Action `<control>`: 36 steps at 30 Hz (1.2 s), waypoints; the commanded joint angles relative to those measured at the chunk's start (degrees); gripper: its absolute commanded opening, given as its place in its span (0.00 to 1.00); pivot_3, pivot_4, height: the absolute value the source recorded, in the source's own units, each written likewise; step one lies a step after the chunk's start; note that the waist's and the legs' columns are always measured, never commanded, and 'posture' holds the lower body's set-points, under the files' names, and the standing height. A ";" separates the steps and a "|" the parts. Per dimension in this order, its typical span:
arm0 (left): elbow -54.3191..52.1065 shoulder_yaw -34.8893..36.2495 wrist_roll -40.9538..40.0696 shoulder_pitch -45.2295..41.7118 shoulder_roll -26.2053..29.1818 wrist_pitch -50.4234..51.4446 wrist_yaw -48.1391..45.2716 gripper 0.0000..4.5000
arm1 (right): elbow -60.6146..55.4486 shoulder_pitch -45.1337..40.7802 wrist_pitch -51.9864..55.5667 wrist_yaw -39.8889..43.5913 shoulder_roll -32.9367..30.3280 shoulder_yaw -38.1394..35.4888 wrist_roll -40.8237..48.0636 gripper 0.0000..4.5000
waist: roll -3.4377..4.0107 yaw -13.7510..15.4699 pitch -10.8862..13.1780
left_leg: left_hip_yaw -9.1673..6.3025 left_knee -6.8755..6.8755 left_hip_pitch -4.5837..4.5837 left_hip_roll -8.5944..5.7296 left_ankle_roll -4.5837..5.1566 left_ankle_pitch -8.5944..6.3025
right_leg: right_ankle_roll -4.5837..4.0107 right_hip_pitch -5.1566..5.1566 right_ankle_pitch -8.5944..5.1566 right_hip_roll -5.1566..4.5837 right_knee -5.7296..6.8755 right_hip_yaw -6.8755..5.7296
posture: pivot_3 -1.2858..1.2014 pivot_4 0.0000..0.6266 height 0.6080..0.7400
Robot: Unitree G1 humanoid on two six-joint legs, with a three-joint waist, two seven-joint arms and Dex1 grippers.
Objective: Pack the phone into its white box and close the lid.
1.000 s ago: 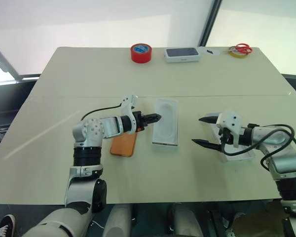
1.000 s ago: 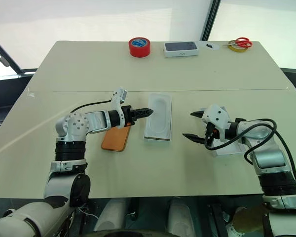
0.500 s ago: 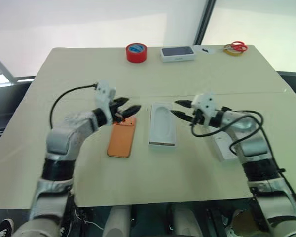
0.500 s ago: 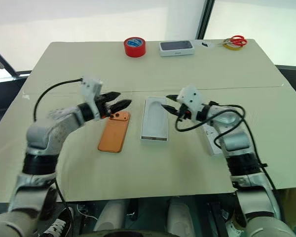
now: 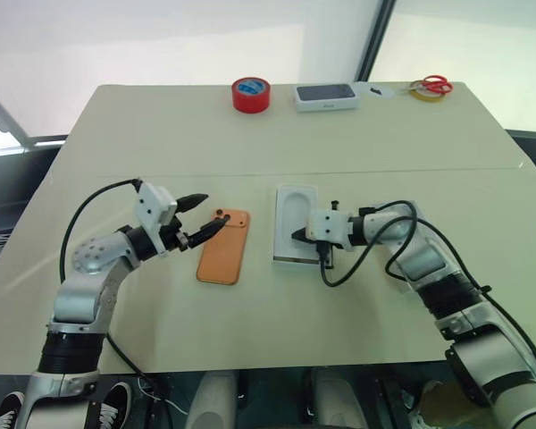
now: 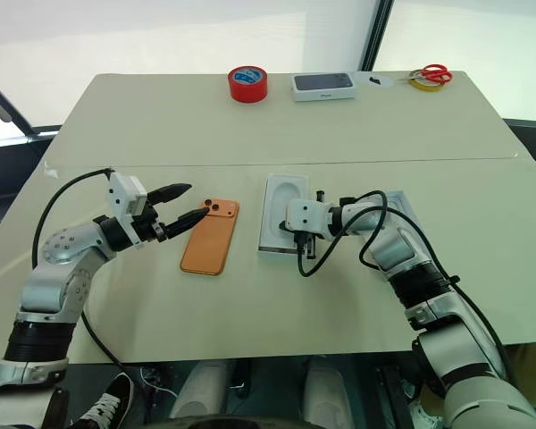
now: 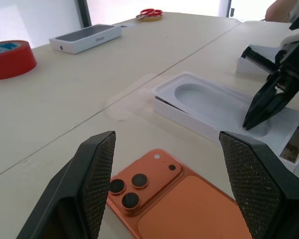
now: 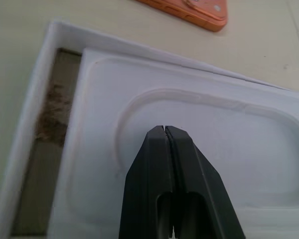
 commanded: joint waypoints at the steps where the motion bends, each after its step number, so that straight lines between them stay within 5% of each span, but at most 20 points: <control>1: -1.87 1.01 -0.21 0.19 0.05 -0.80 0.72 0.78 | -4.54 0.93 2.39 5.30 -0.56 0.68 3.25 0.01 | 0.00 -0.02 0.00 | 0.01 0.01 0.01 0.02 0.00 0.00 | 0.00 0.01 0.00 0.02 0.01 0.00 | 0.52 0.24 1.00; 9: -1.21 1.11 0.22 0.03 0.71 -1.16 1.07 0.78 | -8.67 1.41 6.38 7.68 0.56 -1.31 7.78 0.01 | 0.00 0.02 0.00 | 0.06 0.04 0.01 0.04 -0.04 -0.03 | 0.01 -0.02 0.01 0.02 0.04 0.00 | 0.52 0.24 1.00; 15: -0.22 1.11 -0.28 -0.64 1.69 1.68 0.96 0.78 | -1.65 -2.92 1.13 -0.57 3.27 -2.40 4.10 0.01 | 0.00 -0.13 0.00 | 0.08 0.03 0.01 0.05 -0.09 -0.06 | 0.01 -0.07 0.01 0.04 0.06 0.00 | 0.52 0.24 1.00; 26: 8.98 7.57 -13.82 -5.73 8.84 38.19 2.69 0.78 | 0.79 -7.74 3.60 -16.42 14.41 -0.53 -2.86 0.01 | 0.00 -1.12 0.00 | 0.15 0.01 0.00 0.06 0.02 0.05 | 0.09 0.02 0.00 0.14 0.31 -0.03 | 0.52 0.24 1.00; 36: 10.87 5.61 -15.86 -7.88 5.92 49.67 3.69 0.78 | -7.85 -10.58 22.20 -5.18 14.10 9.86 -6.96 0.01 | -0.08 -0.81 0.02 | 0.24 0.08 0.09 0.07 0.00 0.04 | 0.13 -0.14 -0.04 0.10 0.58 -0.04 | 0.52 0.24 1.00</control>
